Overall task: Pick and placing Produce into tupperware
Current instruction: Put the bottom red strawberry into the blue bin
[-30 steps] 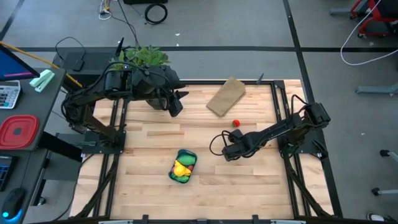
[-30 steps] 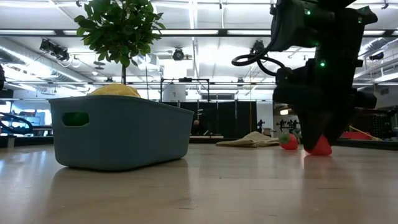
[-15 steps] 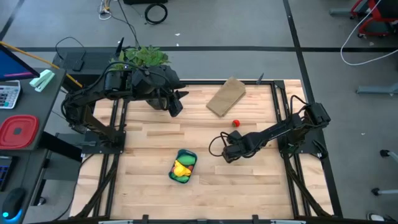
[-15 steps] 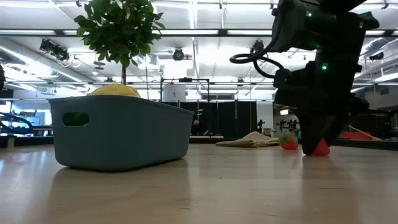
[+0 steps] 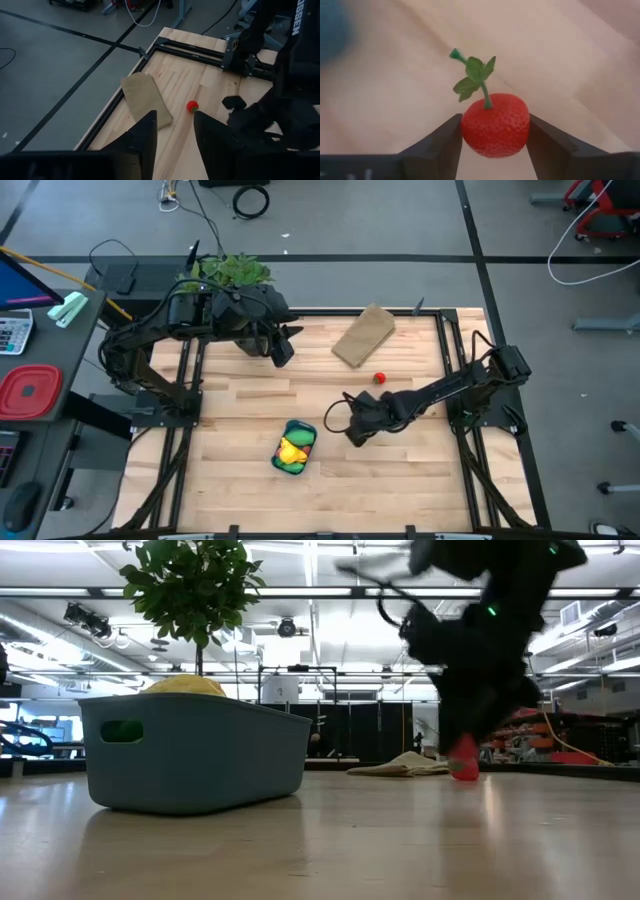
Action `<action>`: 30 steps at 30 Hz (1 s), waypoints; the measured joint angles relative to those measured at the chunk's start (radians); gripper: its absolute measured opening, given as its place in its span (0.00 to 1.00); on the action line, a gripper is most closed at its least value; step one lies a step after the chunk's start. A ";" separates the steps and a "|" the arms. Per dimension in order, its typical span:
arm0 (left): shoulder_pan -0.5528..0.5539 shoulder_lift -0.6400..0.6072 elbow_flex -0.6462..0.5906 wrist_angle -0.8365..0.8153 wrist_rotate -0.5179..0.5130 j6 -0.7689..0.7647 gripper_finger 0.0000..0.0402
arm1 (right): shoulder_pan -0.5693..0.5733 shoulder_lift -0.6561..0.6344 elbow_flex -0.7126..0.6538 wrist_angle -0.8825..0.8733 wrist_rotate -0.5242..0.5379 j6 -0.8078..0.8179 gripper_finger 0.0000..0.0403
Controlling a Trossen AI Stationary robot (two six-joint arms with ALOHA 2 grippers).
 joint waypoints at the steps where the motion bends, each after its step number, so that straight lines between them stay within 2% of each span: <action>1: 0.000 0.000 0.000 0.000 0.000 0.000 0.33 | 0.000 0.000 0.017 0.029 0.000 -0.031 0.49; 6: 0.000 0.000 0.000 0.001 0.000 0.000 0.34 | 0.001 0.000 0.101 0.226 0.000 -0.227 0.49; 13: 0.000 0.000 0.000 0.004 0.000 0.000 0.34 | 0.001 0.000 0.156 0.449 0.036 -0.402 0.50; 19: 0.000 0.000 0.000 0.024 0.000 0.000 0.33 | 0.001 0.028 0.152 0.545 0.033 -0.454 0.50; 26: 0.001 0.000 0.000 0.052 0.000 0.000 0.35 | 0.001 0.164 0.151 0.655 -0.019 -0.455 0.50; 30: 0.001 0.000 0.000 0.052 0.000 0.000 0.34 | -0.006 0.228 0.160 0.687 -0.083 -0.455 0.50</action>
